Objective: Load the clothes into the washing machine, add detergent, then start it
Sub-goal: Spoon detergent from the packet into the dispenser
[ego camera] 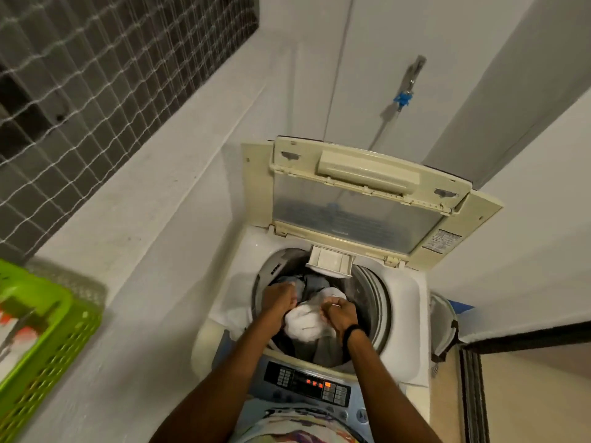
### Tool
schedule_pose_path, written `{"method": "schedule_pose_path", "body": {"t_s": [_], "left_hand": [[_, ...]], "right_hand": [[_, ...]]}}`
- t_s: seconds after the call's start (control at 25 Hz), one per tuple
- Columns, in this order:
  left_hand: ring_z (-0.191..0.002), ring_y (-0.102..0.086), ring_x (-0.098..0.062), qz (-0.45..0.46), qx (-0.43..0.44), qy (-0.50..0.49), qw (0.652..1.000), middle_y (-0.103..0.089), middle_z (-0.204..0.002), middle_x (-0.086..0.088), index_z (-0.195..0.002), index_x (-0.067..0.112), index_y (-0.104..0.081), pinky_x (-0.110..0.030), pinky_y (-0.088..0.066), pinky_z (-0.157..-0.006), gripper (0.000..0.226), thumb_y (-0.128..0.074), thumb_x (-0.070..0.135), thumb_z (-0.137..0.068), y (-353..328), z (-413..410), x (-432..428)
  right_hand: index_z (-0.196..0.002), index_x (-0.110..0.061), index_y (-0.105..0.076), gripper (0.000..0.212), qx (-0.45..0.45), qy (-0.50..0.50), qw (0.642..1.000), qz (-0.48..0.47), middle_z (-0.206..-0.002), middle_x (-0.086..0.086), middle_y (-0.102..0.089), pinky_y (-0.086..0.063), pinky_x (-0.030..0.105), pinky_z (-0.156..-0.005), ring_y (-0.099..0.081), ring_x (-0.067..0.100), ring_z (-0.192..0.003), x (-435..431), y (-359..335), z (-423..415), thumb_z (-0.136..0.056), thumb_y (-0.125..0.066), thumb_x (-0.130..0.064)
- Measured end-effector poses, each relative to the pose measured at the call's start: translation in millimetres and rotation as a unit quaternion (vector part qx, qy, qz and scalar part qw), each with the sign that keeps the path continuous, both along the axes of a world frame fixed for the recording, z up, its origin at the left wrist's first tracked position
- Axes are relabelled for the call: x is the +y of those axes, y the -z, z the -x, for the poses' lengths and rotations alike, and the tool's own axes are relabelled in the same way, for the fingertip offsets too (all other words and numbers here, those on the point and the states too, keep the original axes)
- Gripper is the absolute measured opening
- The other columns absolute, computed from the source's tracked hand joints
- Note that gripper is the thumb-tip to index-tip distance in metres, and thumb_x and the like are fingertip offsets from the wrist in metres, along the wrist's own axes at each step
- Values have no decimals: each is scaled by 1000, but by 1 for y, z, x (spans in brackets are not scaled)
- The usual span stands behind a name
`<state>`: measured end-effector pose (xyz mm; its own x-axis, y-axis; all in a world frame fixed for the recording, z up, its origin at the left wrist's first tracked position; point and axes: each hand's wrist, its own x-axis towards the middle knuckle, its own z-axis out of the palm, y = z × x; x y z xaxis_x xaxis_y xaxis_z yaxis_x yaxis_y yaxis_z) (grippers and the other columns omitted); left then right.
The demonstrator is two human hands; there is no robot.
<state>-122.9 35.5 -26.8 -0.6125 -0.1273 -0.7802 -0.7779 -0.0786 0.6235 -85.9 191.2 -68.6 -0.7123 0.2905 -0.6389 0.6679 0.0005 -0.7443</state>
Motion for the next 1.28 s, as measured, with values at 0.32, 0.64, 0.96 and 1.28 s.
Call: {"method": "schedule_pose_path", "body": {"t_s": [0.32, 0.64, 0.96, 1.28], "left_hand": [[-89, -70, -18, 122, 296, 14, 947, -75, -94, 0, -94, 22, -72, -39, -58, -85, 25, -61, 41, -86, -152, -80, -81], [-80, -67, -7, 292, 493, -251, 780, -74, -89, 5, -94, 24, -70, -21, -52, -72, 10, -64, 17, -94, -314, -231, -201], [-98, -65, -18, 545, 242, -206, 776, -67, -109, 9, -111, 33, -66, -39, -54, -87, 34, -71, 50, -82, -259, -261, -319], [-84, -67, -8, 577, 209, -284, 737, -71, -97, 13, -100, 34, -73, -29, -53, -74, 26, -64, 53, -86, -236, -246, -320]], "right_hand": [[-84, -7, -68, 12, 176, -102, 970, 134, -84, 22, -58, -45, 42, -78, -54, 28, -80, -96, -139, 4, -91, -59, -4], [-97, -6, -69, 9, 346, -403, 844, 78, -83, 4, -75, -57, 27, -66, -69, 17, -69, -235, -302, -34, -93, -63, -12], [-116, -13, -63, 33, 428, -663, 452, -416, -117, 15, -66, -43, 38, -89, -57, 35, -112, -371, -333, -33, -90, -63, -33], [-77, -10, -61, 23, 368, -715, 463, -372, -85, 8, -64, -49, 37, -85, -56, 38, -90, -385, -330, -22, -86, -60, -32]]}}
